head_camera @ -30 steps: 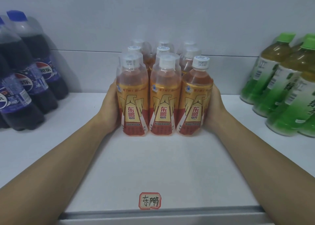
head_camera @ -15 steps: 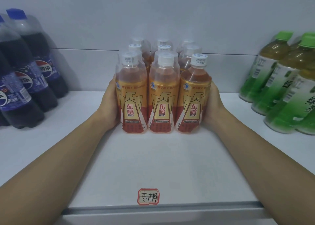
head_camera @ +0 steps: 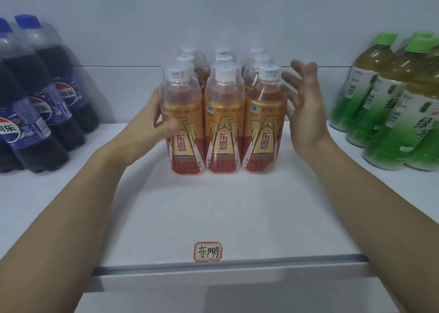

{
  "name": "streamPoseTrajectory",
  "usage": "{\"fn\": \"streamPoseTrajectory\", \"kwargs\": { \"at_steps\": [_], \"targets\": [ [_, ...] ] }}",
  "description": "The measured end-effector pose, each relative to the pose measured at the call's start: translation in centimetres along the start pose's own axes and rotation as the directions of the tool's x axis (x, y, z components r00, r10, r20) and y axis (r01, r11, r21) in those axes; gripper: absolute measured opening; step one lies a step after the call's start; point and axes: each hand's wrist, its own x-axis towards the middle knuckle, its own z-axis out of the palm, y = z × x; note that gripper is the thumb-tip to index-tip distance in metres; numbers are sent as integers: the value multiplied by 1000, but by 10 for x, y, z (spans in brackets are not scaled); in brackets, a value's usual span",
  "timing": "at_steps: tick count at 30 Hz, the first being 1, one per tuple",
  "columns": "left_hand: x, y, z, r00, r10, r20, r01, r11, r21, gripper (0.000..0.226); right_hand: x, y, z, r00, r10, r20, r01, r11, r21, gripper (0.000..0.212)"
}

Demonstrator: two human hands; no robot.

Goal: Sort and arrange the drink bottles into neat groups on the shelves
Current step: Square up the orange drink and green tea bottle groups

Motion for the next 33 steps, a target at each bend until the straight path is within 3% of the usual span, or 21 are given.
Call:
{"fn": "streamPoseTrajectory", "kwargs": {
  "at_steps": [3, 6, 11, 17, 25, 30, 33],
  "targets": [
    [-10, -2, 4, 996, -31, 81, 28, 999, 44, 115, -11, -14, -8, 993, -87, 76, 96, 988, -117, 118],
    [-11, -2, 17, 989, 33, 146, -25, 998, -57, 78, -30, 2, -7, 986, 0, 167, 34, 979, -199, 129],
    [-10, -9, 27, 999, 36, 4, -35, 988, -150, 80, -53, 39, 3, 985, -14, 171, 54, 971, -232, 106],
    [-8, -15, 31, 996, 6, -86, -20, 986, -168, 83, -49, 49, 7, 992, -51, 116, 79, 964, -253, 106],
    [-29, -21, 44, 991, 6, -135, -8, 1000, -14, 72, -52, 47, 5, 996, -29, 88, 47, 976, -211, 115],
    [-27, -24, 43, 989, 0, -147, 7, 999, 49, 73, -50, 49, 3, 994, 35, 105, -11, 975, -221, 77],
    [-27, -23, 43, 988, 1, -153, 8, 998, 59, 73, -49, 52, 3, 993, 41, 107, -18, 978, -209, 74]
  ]
}}
